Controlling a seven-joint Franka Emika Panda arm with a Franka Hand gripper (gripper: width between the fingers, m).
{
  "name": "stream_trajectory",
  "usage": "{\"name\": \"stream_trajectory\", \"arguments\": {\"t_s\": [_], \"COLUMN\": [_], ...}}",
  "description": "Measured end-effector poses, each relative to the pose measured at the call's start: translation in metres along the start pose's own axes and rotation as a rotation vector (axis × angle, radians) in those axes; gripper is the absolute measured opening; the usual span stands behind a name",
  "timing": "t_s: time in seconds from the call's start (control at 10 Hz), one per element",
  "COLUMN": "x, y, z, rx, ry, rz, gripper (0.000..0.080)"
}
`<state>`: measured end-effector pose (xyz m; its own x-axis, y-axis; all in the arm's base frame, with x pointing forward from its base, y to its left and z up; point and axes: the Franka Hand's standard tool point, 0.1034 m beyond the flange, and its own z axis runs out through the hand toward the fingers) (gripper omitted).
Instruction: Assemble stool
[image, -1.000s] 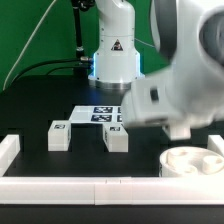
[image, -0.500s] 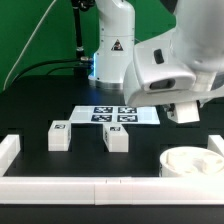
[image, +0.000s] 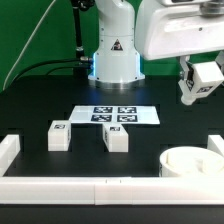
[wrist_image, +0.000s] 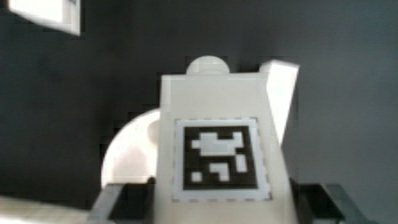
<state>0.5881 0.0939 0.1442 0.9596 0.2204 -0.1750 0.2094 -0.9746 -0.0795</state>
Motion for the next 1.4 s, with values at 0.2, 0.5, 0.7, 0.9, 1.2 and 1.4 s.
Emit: {"name": "stream_trajectory", "arguments": {"t_s": [0.2,0.5,0.7,0.9,1.2,1.4], "x": [0.003,0.022,0.035,0.03,0.028,0.039], "y": [0.002,0.006,0.014,0.014,0.001,-0.013], "z": [-0.002,-0.007,-0.011,-0.006,0.016,0.027], "rx": [-0.017,-0.057,-0.072,-0.08,-0.051,-0.03], "ry": [0.127,0.384,0.556,0.578,0.487,0.467], "rz": [0.001,-0.054,-0.045,-0.053,-0.036,-0.003], "gripper": [0.0337,0.0337,0.0337,0.0337,0.0337,0.0337]}}
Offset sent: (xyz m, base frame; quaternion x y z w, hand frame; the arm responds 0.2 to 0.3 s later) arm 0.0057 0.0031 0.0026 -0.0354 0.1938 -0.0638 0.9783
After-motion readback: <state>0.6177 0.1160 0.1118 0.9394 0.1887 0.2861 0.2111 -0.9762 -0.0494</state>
